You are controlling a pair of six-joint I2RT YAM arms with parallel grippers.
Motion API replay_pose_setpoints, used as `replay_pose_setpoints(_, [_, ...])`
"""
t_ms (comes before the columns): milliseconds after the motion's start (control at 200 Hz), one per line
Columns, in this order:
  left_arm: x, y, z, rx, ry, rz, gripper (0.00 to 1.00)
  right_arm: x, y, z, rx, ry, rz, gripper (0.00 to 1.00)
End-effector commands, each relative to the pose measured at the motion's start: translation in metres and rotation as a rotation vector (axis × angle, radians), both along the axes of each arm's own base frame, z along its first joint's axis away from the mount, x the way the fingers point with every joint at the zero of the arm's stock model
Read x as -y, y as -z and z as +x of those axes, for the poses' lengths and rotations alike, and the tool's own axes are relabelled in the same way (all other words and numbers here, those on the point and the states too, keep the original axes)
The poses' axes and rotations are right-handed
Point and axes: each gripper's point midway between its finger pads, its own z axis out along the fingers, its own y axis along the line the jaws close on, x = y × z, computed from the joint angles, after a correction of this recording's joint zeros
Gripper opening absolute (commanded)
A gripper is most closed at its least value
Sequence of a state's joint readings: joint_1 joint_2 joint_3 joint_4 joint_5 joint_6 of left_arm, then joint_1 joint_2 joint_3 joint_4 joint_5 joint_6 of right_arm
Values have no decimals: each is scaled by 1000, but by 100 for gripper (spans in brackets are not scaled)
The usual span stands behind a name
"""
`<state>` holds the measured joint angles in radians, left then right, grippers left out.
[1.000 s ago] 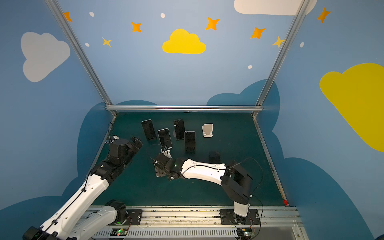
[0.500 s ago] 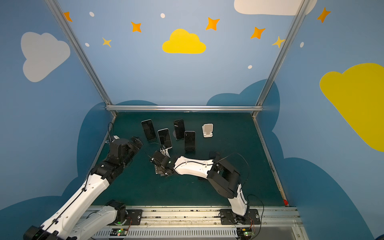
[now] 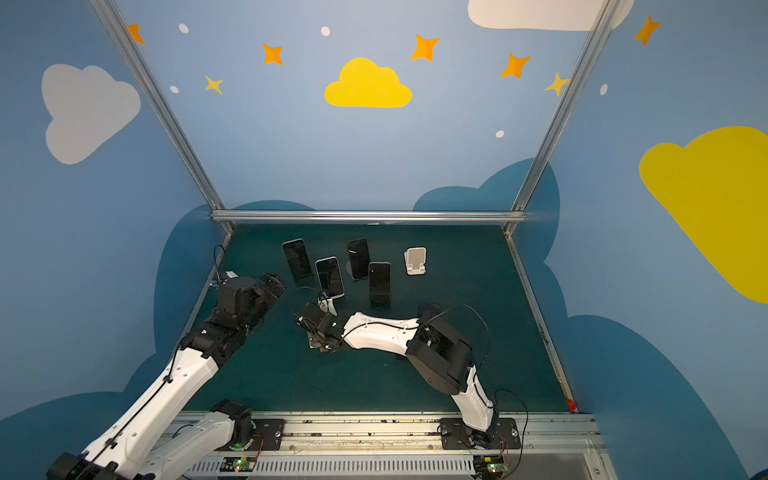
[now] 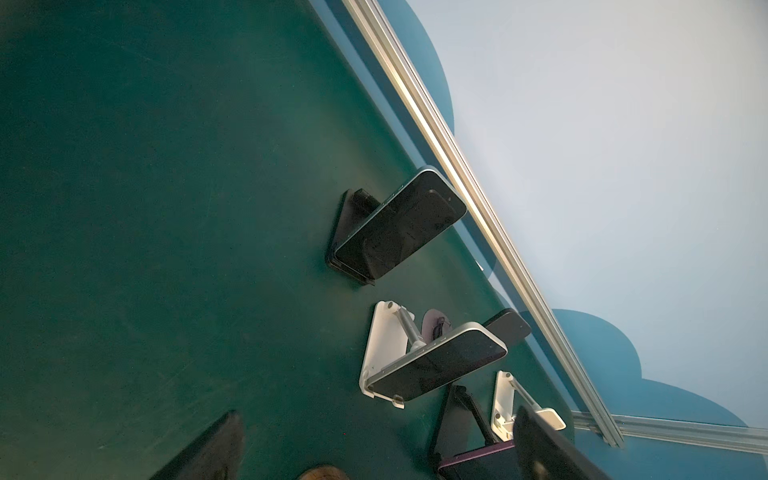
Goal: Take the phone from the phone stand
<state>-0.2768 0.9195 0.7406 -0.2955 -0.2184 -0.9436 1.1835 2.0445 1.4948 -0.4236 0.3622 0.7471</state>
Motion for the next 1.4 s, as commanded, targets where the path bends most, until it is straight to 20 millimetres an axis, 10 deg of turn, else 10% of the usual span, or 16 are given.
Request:
replay_pose_setpoints(0, [-2, -5, 0, 19, -6, -8, 100, 3, 1, 4, 13, 6, -40, 81])
replay_pose_setpoints(786, [1, -3, 2, 16, 13, -22, 100, 44, -7, 1, 32, 61, -141, 83])
replay_pose_setpoints(1397, [3, -3, 4, 19, 23, -27, 100, 24, -1, 16, -46, -33, -8, 82])
